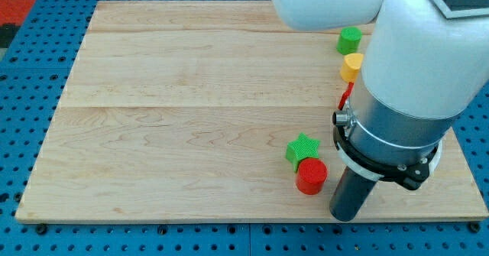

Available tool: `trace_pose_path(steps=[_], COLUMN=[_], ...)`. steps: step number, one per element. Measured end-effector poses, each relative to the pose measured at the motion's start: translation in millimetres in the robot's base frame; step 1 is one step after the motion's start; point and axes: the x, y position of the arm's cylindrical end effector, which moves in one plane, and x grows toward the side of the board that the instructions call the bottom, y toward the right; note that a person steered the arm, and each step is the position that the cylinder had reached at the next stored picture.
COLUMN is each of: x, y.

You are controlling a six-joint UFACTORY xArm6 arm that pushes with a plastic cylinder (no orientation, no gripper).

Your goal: Push the blue cube a bit right

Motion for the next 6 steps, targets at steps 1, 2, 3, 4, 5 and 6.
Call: trace_pose_path(steps=[1,2,3,4,5,6], x=[-3,-12,-30,-31,-35,-42], y=[-15,-17,-17,-3,2,5])
